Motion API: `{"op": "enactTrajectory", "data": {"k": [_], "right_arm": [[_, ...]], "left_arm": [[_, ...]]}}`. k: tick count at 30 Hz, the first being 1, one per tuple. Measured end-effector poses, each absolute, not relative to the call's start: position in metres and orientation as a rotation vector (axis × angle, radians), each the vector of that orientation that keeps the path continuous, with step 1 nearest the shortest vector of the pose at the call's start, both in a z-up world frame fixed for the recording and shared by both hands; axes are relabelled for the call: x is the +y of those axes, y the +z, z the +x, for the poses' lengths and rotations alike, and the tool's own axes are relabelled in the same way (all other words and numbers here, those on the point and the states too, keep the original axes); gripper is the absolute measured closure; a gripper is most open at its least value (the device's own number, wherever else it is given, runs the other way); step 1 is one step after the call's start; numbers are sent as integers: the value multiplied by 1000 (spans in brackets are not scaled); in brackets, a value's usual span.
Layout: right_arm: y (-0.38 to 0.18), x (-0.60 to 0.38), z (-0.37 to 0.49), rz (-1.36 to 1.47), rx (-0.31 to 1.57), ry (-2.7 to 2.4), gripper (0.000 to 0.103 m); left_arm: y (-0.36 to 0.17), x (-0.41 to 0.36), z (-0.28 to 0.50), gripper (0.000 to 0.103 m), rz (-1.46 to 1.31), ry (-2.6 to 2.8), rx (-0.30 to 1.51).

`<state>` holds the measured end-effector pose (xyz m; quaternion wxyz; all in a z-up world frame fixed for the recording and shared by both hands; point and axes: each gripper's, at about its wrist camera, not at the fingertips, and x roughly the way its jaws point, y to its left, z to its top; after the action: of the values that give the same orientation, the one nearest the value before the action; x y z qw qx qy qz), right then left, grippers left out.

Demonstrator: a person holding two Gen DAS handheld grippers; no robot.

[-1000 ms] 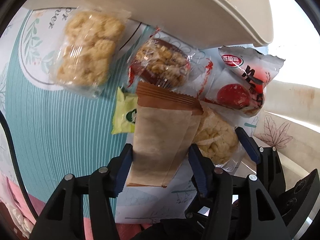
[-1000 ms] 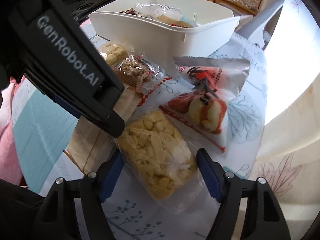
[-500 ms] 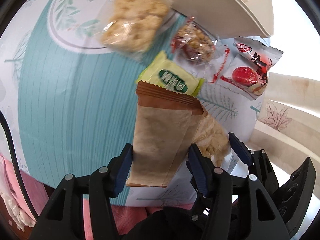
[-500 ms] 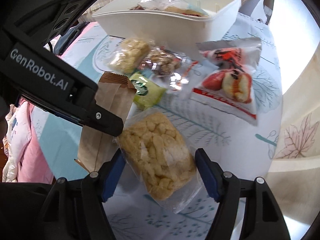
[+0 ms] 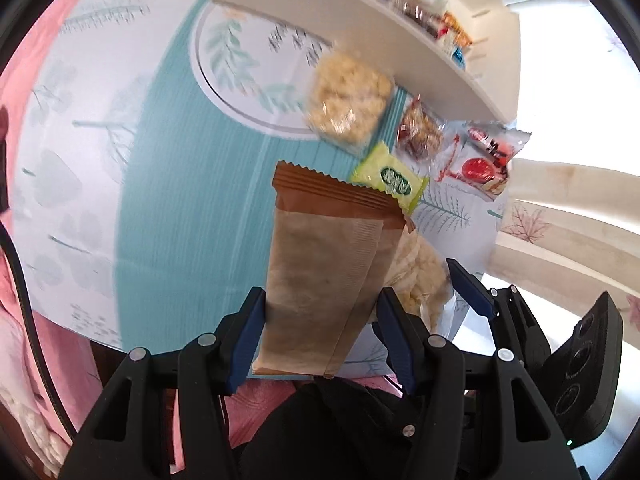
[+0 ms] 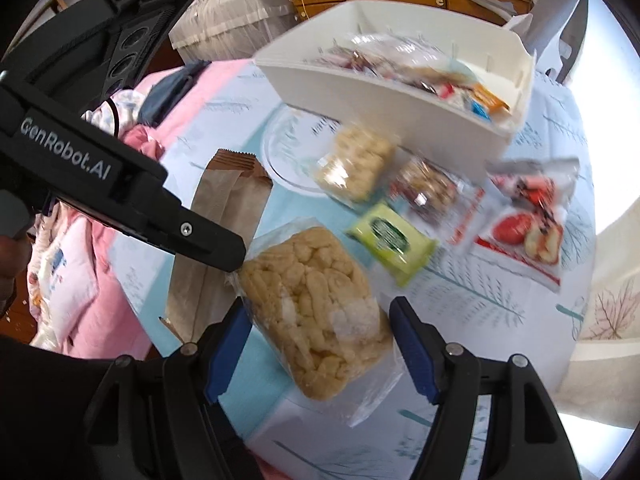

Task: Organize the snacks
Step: 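Carry both held snacks into the white basket and open both tools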

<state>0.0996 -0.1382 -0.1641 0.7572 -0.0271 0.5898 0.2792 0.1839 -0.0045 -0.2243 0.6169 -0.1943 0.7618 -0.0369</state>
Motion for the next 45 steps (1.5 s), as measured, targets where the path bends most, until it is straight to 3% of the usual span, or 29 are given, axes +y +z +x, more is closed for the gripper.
{"op": "enactTrajectory", "data": {"k": [13,22,32,45], "right_arm": [[-92,-102,153,115,1116,503,32],[-72,-103,194,194,1006,366,33],[-79,-136,230,299,938,173,33],[-115,-152,256,352,1007,53,32]], "left_arm": [[-136,46,257,48,-331,-230,1576],[-110,50,316,48,-278,-311,1475],[-138,47,365,48,-309,-360,1485],[-174,31,396,50,-344,-466,1470]]}}
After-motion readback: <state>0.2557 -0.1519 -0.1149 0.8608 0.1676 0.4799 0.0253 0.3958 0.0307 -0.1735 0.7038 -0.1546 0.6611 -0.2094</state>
